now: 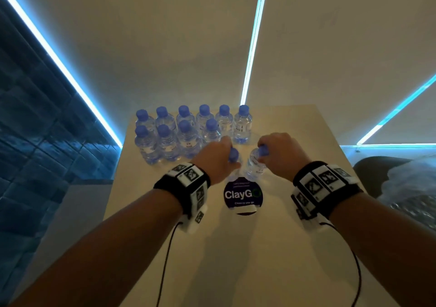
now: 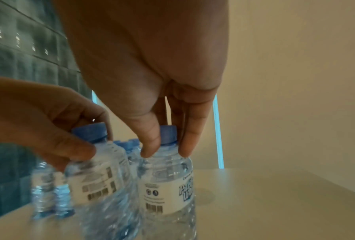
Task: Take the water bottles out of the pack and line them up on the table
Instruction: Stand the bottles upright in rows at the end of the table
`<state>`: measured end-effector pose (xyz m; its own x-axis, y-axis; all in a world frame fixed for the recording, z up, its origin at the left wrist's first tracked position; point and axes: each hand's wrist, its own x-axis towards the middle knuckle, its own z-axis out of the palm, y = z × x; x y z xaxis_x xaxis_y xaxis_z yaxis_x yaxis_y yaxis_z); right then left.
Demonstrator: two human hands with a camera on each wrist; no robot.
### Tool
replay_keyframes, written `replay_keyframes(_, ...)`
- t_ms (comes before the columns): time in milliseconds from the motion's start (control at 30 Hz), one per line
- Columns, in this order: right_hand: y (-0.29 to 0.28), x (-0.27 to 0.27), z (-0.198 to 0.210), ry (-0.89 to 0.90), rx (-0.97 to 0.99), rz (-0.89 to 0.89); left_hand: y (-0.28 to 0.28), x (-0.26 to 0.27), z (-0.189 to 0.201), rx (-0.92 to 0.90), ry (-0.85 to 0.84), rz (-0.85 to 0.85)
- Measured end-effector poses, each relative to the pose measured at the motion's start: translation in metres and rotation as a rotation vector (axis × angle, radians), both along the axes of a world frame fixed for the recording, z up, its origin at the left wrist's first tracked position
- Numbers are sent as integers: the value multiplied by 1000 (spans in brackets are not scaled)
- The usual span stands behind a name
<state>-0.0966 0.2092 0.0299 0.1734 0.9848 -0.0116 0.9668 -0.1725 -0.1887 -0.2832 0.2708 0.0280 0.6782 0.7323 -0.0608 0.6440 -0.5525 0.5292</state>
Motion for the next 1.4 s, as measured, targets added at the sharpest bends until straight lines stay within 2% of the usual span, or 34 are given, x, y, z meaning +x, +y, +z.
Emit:
replay_keyframes(167,16,32,-26,29,-18,-27,35,56,-26,100,145,-15)
replay_keyframes(367,40,50,-29,-4,-15,15,71,92,-36,249,332,7)
replay_keyframes(500,62,52,-24,51,14,-14,84,96,-33,395,432,30)
replay_keyframes(733,84,48,-16,88,-47,34,87,83,-25,604,499,45)
replay_keyframes(833,93,45,-19,77,-45,64,90,81,-24,610,492,42)
replay_keyframes(1033,103,40,-29,43,-13,106,95,78,-31,499,445,-4)
replay_keyframes(1400,101,42,-39,48,77,99,100,72,-38,550,388,-19)
